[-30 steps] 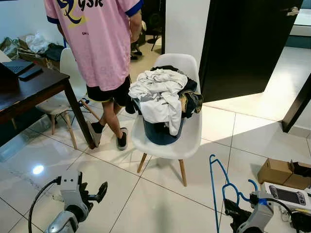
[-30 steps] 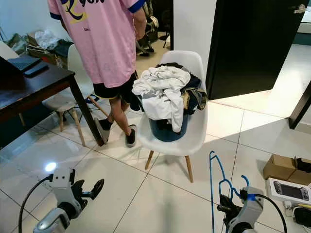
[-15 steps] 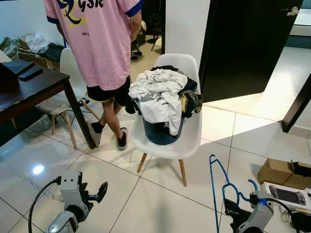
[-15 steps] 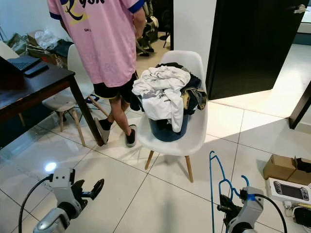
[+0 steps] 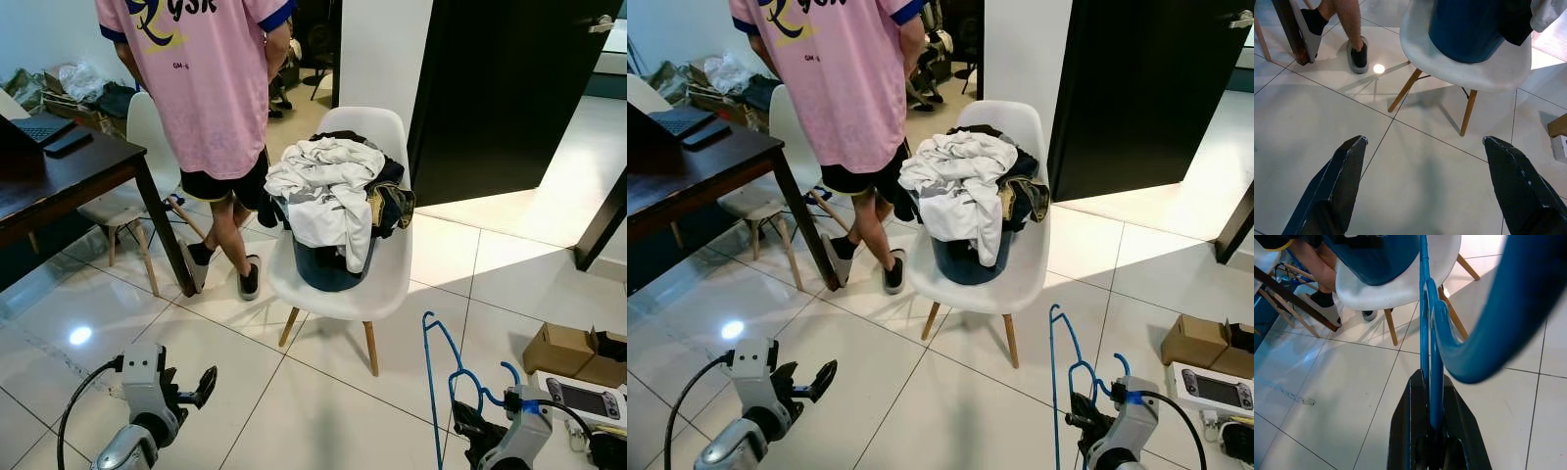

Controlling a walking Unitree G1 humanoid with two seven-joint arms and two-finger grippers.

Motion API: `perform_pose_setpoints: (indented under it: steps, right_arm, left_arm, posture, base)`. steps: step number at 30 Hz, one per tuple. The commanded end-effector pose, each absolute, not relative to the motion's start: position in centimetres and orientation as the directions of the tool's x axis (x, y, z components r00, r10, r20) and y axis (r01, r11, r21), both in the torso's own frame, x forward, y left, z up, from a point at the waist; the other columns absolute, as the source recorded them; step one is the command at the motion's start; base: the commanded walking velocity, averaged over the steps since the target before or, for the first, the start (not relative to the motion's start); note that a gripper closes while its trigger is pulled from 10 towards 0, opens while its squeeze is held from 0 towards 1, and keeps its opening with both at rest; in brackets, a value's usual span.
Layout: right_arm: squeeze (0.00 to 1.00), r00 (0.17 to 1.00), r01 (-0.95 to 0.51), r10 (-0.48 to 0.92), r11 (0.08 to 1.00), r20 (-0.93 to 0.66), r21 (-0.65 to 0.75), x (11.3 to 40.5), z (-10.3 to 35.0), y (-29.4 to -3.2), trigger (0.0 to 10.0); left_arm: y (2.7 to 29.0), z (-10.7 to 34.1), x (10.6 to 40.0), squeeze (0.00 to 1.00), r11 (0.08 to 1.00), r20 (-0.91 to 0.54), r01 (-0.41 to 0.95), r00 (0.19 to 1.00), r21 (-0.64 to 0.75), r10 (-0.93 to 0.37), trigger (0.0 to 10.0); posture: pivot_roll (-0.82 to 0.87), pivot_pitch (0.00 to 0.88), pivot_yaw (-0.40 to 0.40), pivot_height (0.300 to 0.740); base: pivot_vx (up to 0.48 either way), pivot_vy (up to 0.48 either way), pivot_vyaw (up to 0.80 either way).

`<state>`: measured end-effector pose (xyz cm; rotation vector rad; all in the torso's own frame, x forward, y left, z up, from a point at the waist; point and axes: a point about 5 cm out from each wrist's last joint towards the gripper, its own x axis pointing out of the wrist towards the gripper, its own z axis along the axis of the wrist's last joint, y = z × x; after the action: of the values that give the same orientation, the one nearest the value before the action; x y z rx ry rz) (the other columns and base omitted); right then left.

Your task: Hang hanger

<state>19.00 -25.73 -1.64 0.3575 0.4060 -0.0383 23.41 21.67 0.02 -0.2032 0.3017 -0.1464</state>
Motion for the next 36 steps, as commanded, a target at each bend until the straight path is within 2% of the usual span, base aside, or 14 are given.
perform_pose_setpoints:
  steps: [1,16,36]
  right_arm:
    - [0.0,0.917,0.112,0.038,0.931,-0.397,0.347,19.0,-1.76,-25.57,10.0]
    - [0.0,0.912,0.107,0.051,0.929,-0.408,0.355,18.82,-1.99,-25.47,10.0]
    - [0.0,0.916,0.111,0.043,0.928,-0.399,0.355,19.0,-1.77,-25.4,10.0]
  left_arm:
    - [22.24,-0.03,23.23,0.0,0.971,-0.291,0.098,0.943,-0.218,-0.161,10.0]
    - [22.23,-0.25,23.03,0.0,0.971,-0.297,0.095,0.942,-0.22,-0.159,10.0]
    - [22.31,-0.16,23.19,0.0,0.97,-0.297,0.098,0.941,-0.222,-0.163,10.0]
  posture:
    - [-0.01,0.0,0.016,0.74]
    - [0.0,0.0,-0.01,0.74]
    - [-0.01,0.0,0.004,0.74]
  base:
    - [0.0,0.0,0.0]
    - [0.0,0.0,0.0]
    - [0.0,0.0,0.0]
